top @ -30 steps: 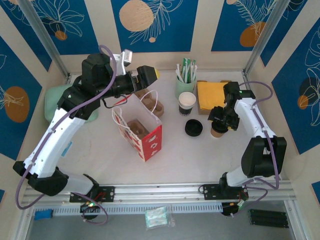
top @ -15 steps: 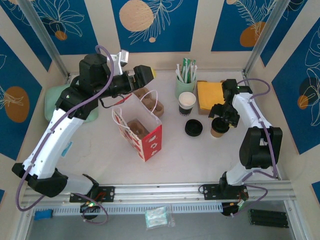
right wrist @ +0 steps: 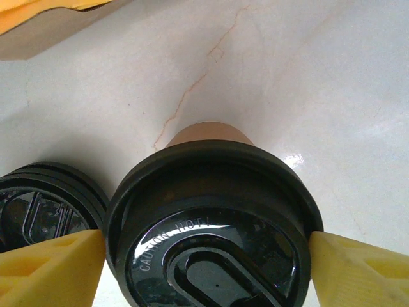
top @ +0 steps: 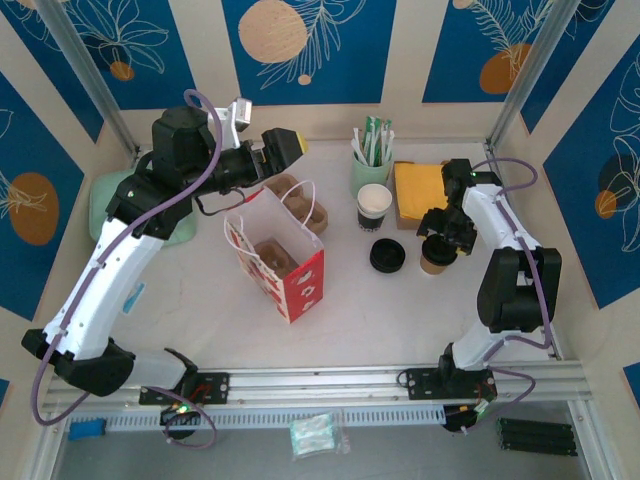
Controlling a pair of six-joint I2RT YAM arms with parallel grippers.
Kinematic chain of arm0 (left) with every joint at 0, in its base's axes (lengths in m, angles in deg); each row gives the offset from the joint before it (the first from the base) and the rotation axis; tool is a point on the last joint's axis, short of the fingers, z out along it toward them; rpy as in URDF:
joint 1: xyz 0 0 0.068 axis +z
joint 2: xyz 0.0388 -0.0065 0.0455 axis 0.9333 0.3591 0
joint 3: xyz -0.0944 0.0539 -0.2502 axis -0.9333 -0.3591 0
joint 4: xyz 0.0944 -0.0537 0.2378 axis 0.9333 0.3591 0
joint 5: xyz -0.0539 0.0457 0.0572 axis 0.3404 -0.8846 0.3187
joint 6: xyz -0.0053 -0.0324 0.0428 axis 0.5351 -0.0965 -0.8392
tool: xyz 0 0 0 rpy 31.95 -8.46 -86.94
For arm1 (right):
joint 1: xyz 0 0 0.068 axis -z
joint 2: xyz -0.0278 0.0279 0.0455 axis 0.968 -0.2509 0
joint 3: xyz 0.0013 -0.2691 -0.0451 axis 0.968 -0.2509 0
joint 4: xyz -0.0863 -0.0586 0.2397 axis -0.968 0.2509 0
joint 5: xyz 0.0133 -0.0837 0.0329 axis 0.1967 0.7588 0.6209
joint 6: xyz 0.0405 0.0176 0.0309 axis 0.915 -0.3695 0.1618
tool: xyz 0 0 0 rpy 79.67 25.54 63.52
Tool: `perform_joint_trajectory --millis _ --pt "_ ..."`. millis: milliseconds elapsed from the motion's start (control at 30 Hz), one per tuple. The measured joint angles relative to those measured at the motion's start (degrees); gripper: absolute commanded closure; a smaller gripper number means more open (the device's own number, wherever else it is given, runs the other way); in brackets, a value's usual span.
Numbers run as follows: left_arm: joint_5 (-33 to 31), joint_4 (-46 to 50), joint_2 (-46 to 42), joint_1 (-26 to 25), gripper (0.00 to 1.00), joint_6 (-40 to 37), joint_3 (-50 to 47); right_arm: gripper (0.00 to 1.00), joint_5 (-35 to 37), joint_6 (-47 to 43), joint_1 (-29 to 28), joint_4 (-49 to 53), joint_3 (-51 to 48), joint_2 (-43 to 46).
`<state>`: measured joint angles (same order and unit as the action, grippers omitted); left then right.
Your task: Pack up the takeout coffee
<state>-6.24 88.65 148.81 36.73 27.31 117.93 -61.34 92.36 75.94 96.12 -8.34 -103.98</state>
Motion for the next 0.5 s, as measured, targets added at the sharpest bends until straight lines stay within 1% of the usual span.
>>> perform_joint_trajectory --millis 167,500 --pt "0.24 0.0 0.0 0.13 0.01 0.0 0.0 0.24 -0.02 0.07 0.0 -0.5 0.0 -0.59" --pt "0.66 0.0 0.0 0.28 0.01 0.0 0.0 0.25 -0.04 0.22 0.0 -1.4 -0.17 -0.61"
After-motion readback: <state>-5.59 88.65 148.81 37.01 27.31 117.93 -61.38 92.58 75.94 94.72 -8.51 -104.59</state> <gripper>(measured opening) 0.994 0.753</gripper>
